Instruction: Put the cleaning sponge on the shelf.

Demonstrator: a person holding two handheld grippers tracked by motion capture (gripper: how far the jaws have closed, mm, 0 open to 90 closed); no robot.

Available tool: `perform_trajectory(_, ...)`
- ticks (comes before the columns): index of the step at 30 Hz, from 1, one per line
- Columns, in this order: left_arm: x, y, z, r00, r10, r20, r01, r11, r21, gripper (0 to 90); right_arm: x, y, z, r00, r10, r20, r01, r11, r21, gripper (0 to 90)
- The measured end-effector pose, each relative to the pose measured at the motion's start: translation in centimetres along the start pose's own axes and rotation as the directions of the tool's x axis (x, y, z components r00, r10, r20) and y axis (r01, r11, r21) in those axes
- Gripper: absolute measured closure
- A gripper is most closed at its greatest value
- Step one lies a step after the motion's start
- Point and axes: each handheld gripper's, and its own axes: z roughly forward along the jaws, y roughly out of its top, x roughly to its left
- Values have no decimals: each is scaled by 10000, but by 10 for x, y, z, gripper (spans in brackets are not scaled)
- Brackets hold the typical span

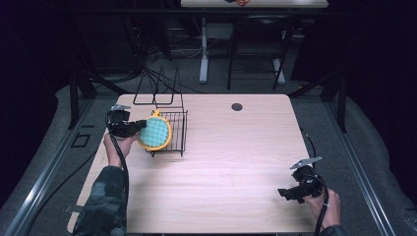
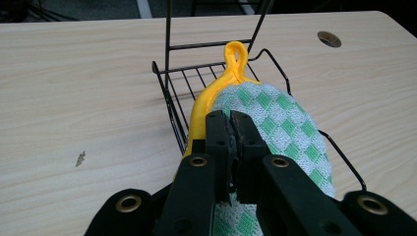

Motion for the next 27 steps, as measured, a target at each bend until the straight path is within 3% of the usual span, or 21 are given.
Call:
perform_trajectory(20, -1, -3, 26, 9990, -425, 122, 425, 9991, -33, 876, 0, -5, 0, 9999, 99, 32, -99, 9999, -26, 107)
perform_trajectory(27, -8, -4, 34, 9999, -145, -1, 145, 9998, 123, 876, 0, -6, -1, 9999, 90, 60, -90, 10000, -3, 108)
